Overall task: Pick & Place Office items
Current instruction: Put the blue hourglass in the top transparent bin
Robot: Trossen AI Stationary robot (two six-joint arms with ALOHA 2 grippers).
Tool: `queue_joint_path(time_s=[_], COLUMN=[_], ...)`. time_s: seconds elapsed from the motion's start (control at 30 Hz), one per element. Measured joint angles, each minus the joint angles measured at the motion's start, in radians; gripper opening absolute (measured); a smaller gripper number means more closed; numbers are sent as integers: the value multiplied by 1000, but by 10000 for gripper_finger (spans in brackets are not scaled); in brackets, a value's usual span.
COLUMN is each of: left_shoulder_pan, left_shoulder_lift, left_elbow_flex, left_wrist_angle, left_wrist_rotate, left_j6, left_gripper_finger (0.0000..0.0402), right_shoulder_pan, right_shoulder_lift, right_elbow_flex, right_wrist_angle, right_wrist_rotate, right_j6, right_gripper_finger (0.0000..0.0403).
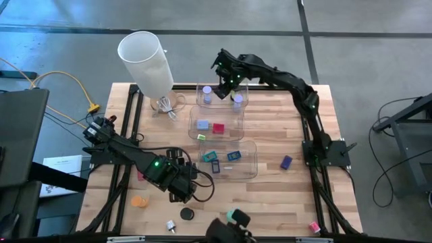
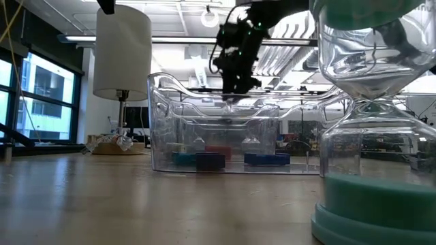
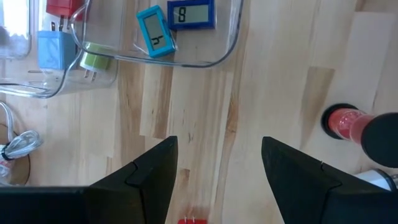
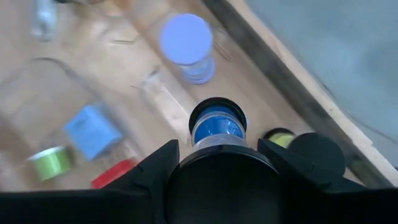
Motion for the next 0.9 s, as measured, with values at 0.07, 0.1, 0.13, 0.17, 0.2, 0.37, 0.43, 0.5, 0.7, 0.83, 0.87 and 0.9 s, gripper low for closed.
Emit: queue_joint_path(time_s=[0.07,0.1,0.13,0.17,0.2,0.37,0.43,0.5,0.7,0.83,0.87,0.9], left_shoulder_pan=[0,0,0,0,0,0,0,0,0,-3,-4,-5], left_shoulder_lift=[0,0,0,0,0,0,0,0,0,0,0,0], left_elbow_flex=[0,0,0,0,0,0,0,0,0,0,0,0], left_wrist_angle=[-1,-3,-5,-8,-8,-8,-8,-8,-8,-7,-8,-7], left_wrist_rotate=[0,1,3,4,4,4,4,4,4,3,3,3], left_j6=[0,0,0,0,0,8,9,9,8,8,8,8], left_gripper_finger=[223,223,223,223,223,223,223,223,223,223,223,223], right_shoulder_pan=[-11,-12,-12,-12,-10,-1,-1,-2,-2,-2,-1,0], right_shoulder_lift=[23,34,45,54,62,76,76,76,95,131,139,146], right_elbow_flex=[0,0,0,0,0,0,0,0,-1,-2,-2,-2], right_wrist_angle=[5,10,13,15,16,49,51,54,53,51,50,49], right_wrist_rotate=[14,24,30,32,33,29,27,27,31,22,22,25], right_j6=[-7,-12,-24,-37,-52,-79,-85,-85,-79,-81,-82,-83], right_gripper_finger=[190,190,190,190,190,190,190,190,190,190,190,190])
